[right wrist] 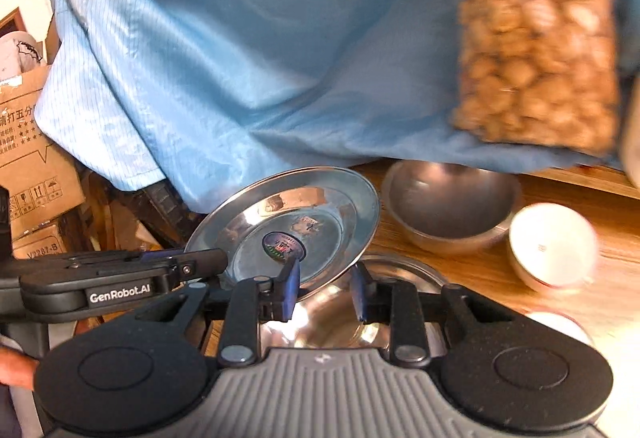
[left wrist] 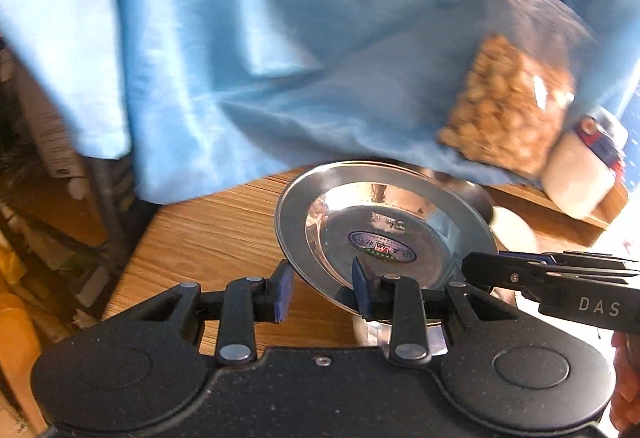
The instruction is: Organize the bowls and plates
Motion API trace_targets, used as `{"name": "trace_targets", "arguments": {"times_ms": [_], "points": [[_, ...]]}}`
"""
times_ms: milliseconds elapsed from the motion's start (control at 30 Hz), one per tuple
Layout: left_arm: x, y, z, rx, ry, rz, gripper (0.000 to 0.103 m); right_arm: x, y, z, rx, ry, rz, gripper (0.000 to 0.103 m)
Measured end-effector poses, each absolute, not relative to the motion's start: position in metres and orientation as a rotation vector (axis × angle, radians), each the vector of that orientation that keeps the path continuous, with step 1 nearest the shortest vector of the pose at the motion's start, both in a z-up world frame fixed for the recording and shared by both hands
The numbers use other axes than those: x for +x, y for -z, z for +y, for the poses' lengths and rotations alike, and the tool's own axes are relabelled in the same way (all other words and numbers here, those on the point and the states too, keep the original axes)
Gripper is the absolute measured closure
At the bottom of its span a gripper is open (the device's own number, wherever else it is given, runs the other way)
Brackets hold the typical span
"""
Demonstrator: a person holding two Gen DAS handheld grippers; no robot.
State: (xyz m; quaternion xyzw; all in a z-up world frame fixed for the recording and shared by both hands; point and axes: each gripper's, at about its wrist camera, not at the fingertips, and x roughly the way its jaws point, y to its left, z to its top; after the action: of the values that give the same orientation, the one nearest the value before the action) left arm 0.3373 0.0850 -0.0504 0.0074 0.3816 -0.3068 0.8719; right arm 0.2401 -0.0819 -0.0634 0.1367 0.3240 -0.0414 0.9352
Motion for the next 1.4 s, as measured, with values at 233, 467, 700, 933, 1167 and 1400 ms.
{"name": "trace_targets", "arguments": {"times_ms": [233,467,700,933,1167,1400], "points": [[0.313,0.058,0.059,0.055,0.724,0.805,0.069,0.203,0.069,-0.098,0.324,0.154,0.673,0.072],[0.294,0.066,0.050,0.131,0.733,0.809,0.069,0.182,0.077,-0.099,0.351,0.156,0.697,0.072],[0.286,0.071,0.047,0.198,0.716,0.816,0.068,0.177,0.087,-0.104,0.404,0.125,0.737,0.072],[0.284,0.077,0.046,0.221,0.677,0.836,0.068,0.179,0.089,-0.104,0.403,0.109,0.760,0.072],[0.283,0.081,0.036,0.266,0.656,0.835,0.068,0.183,0.090,-0.109,0.416,0.119,0.788,0.072],[0.282,0.082,0.032,0.289,0.637,0.832,0.067,0.185,0.092,-0.112,0.447,0.116,0.804,0.070]]}}
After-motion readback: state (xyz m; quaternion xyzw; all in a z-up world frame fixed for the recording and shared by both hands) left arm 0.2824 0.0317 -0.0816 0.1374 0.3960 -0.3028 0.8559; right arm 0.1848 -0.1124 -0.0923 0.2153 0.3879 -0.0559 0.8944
